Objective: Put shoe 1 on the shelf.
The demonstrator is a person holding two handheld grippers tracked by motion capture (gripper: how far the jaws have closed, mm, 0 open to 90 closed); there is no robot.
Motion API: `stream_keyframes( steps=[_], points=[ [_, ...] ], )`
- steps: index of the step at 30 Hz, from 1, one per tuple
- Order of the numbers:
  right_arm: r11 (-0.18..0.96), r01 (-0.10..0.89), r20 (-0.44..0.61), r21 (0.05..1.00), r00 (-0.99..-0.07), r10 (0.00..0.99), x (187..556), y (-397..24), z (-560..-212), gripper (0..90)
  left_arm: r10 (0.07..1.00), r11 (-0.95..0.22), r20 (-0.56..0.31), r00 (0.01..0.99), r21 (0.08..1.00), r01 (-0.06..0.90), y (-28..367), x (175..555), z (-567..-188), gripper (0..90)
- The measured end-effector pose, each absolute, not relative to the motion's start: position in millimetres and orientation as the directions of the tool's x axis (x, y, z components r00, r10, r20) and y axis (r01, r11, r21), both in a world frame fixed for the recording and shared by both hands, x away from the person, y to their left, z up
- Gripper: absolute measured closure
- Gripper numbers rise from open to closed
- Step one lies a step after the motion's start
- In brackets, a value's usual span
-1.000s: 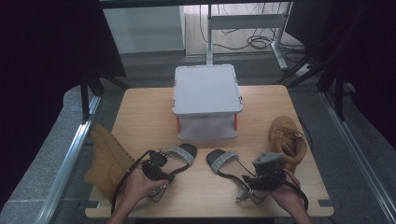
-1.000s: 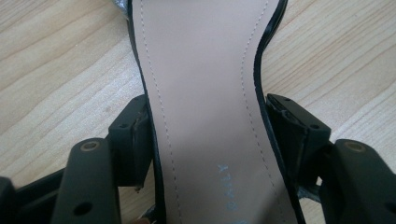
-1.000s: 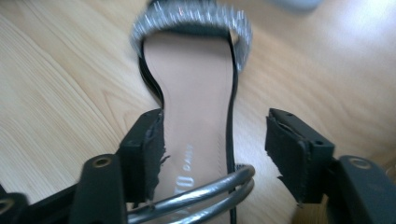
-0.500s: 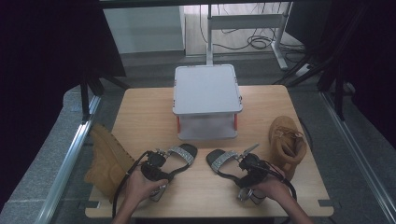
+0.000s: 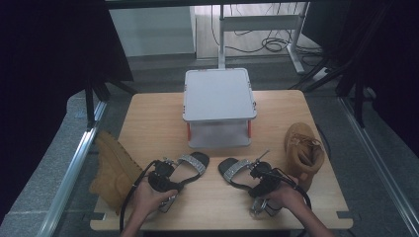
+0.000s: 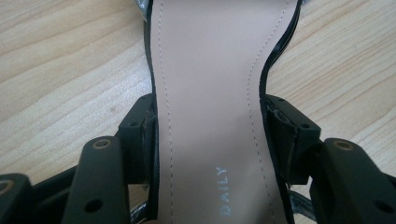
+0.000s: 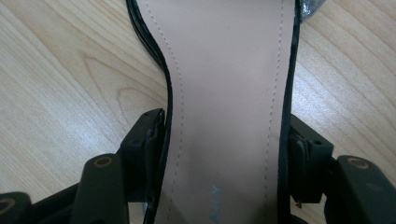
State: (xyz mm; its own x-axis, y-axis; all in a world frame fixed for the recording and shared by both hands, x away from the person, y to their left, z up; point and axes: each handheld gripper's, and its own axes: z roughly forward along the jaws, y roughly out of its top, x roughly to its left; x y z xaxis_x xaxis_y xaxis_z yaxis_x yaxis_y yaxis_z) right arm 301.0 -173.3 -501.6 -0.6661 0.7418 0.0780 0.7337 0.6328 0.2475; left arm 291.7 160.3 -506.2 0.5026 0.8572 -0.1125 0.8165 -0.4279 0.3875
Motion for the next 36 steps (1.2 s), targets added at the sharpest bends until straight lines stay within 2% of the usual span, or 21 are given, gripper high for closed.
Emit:
stream_keyframes(
  steps=[17,24,29,36],
  points=[
    [0.637,0.735,0.052,0.232,-0.664,0.746,303,-171,-502,41.5,0.856,-0.425,-0.115,0.504,0.399,0.812,161,291,-507,41.6],
    [0.593,0.754,0.116,0.283,-0.64,0.759,305,-181,-495,42.3,0.852,-0.42,-0.115,0.51,0.429,0.8,162,290,-504,42.0],
    [0.556,0.766,0.147,0.323,-0.621,0.77,308,-186,-484,42.4,0.839,-0.389,-0.175,0.515,0.469,0.793,167,295,-492,42.0],
    [0.485,0.782,0.196,0.391,-0.585,0.787,315,-188,-474,42.3,0.835,-0.355,-0.207,0.509,0.504,0.787,169,303,-480,42.1]
  ],
)
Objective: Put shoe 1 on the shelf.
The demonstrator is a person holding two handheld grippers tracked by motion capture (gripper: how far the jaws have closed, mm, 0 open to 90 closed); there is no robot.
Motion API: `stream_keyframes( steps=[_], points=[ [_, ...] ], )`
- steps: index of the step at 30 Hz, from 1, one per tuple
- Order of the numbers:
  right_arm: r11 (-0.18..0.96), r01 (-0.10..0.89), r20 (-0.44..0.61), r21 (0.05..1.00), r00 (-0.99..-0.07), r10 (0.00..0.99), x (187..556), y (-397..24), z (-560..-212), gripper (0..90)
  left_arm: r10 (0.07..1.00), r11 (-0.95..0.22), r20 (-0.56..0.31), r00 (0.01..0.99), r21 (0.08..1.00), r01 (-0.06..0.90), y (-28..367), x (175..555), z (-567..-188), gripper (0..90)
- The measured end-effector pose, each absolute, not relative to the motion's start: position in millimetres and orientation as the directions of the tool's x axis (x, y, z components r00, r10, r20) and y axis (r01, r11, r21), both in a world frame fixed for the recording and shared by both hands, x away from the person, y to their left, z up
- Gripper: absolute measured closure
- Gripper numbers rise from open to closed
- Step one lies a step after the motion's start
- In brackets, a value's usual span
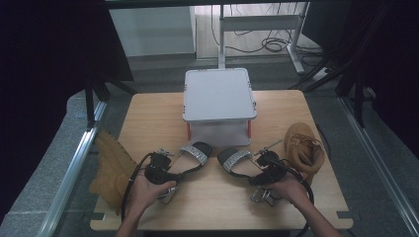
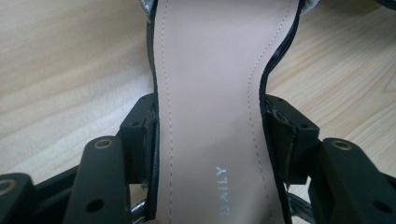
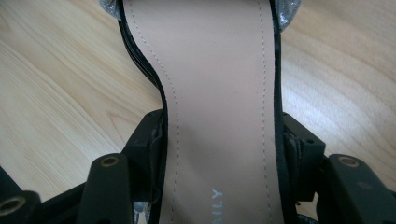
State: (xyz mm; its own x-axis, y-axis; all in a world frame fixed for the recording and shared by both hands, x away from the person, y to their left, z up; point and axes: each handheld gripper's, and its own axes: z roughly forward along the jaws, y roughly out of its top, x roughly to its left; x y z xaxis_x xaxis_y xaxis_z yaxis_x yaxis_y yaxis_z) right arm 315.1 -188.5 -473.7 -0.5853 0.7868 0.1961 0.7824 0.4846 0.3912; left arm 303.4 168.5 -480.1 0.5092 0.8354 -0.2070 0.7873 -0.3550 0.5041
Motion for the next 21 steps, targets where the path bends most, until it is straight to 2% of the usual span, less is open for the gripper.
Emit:
stream_keyframes(
  steps=[15,21],
  points=[
    [0.354,0.807,0.281,0.472,-0.519,0.807,331,-190,-465,42.3,0.816,-0.285,-0.286,0.502,0.557,0.78,164,322,-464,42.2],
    [0.309,0.817,0.303,0.488,-0.49,0.817,340,-188,-466,42.4,0.835,-0.239,-0.281,0.473,0.59,0.771,160,332,-462,42.2]
  ],
)
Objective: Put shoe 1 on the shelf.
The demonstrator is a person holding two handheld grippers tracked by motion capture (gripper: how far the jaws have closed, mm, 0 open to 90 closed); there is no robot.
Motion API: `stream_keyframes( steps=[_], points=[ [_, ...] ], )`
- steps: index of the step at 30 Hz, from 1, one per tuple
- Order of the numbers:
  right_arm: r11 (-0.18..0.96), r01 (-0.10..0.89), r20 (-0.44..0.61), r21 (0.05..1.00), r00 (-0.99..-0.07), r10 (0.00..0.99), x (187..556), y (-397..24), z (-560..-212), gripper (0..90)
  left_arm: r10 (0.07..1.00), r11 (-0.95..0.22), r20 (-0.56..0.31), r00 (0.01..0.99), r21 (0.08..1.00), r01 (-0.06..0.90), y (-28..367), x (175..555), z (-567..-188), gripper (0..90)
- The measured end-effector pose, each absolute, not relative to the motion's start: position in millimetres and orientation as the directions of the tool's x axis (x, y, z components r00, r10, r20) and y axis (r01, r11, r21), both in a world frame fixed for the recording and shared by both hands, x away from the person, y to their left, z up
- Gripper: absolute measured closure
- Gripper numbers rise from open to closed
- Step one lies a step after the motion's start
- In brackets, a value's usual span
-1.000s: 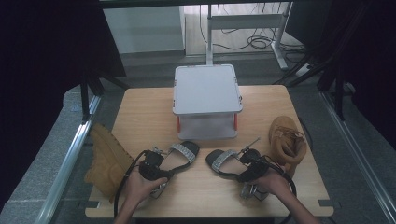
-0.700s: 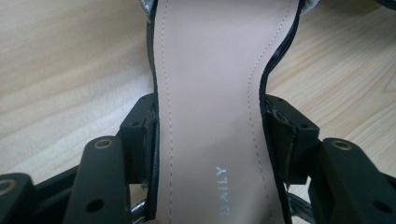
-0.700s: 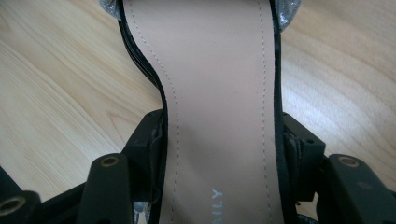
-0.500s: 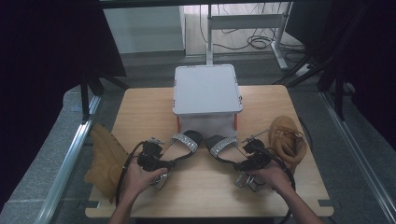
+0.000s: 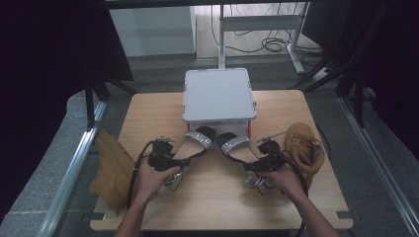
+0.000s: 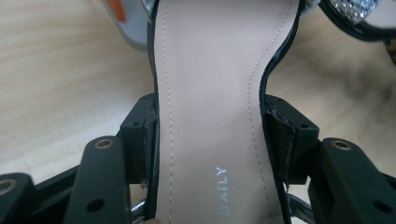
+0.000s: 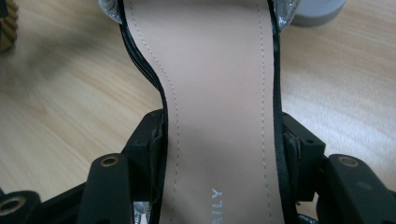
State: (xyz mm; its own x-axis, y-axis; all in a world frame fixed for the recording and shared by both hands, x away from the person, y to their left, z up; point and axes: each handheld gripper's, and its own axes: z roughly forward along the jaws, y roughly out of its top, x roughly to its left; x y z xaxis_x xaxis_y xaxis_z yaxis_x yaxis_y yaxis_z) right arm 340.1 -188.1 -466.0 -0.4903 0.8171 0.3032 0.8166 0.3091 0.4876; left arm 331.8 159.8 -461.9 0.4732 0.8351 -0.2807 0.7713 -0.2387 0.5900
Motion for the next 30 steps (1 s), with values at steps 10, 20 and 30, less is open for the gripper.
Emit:
stream_keyframes(
  steps=[10,20,30],
  points=[
    [0.244,0.829,0.348,0.504,-0.453,0.821,362,-180,-469,42.4,0.833,-0.207,-0.318,0.453,0.58,0.788,151,350,-462,42.2],
    [0.187,0.84,0.343,0.51,-0.398,0.851,377,-175,-474,42.4,0.84,-0.157,-0.358,0.408,0.56,0.814,147,371,-470,42.2],
    [0.1,0.854,0.373,0.51,-0.325,0.869,395,-170,-480,42.4,0.864,-0.119,-0.357,0.354,0.539,0.834,146,389,-481,42.3]
  ],
)
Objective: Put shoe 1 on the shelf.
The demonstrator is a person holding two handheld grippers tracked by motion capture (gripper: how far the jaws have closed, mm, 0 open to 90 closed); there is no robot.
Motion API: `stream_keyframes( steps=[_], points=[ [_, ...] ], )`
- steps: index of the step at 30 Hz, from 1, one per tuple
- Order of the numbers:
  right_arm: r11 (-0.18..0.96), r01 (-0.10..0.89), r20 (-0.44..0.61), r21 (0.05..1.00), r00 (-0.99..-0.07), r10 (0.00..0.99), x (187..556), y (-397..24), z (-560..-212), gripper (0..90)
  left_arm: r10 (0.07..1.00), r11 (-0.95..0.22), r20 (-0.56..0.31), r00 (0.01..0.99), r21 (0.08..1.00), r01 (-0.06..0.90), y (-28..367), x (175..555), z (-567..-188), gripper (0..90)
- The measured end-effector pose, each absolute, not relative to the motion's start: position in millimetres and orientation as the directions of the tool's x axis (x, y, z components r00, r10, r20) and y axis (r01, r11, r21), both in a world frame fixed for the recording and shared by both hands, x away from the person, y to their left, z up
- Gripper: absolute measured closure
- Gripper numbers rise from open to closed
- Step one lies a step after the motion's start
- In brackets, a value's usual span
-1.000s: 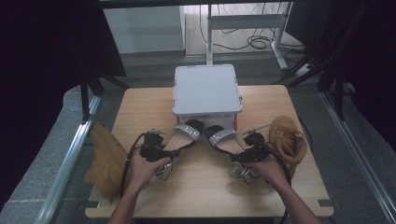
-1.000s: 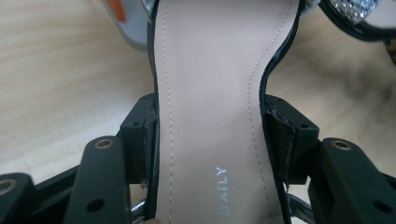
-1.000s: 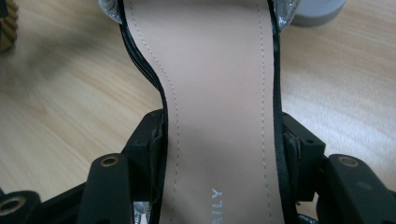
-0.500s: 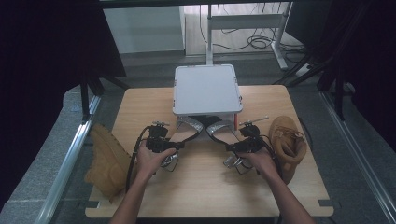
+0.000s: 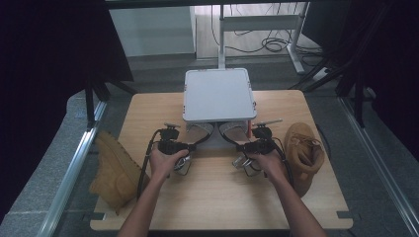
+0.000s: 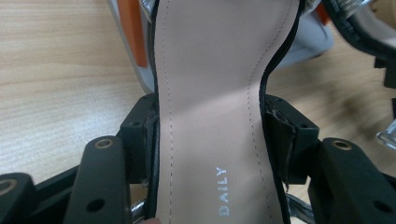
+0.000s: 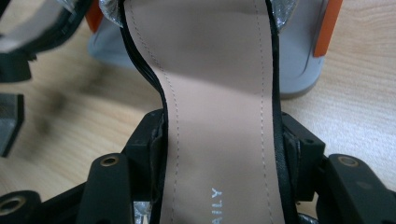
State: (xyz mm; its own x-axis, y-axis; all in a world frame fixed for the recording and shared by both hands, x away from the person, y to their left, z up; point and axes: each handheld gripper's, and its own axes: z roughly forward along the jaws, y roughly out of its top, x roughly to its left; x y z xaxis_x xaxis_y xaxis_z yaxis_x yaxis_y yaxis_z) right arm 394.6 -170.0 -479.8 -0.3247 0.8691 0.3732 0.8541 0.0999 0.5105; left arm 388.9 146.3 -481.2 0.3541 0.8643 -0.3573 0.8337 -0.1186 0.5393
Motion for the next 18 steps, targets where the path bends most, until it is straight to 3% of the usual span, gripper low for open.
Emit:
stream_keyframes(
  steps=[18],
  points=[
    [0.007,0.85,0.372,0.527,-0.238,0.897,411,-159,-485,42.5,0.878,-0.068,-0.364,0.31,0.547,0.834,133,407,-488,42.3]
  ],
)
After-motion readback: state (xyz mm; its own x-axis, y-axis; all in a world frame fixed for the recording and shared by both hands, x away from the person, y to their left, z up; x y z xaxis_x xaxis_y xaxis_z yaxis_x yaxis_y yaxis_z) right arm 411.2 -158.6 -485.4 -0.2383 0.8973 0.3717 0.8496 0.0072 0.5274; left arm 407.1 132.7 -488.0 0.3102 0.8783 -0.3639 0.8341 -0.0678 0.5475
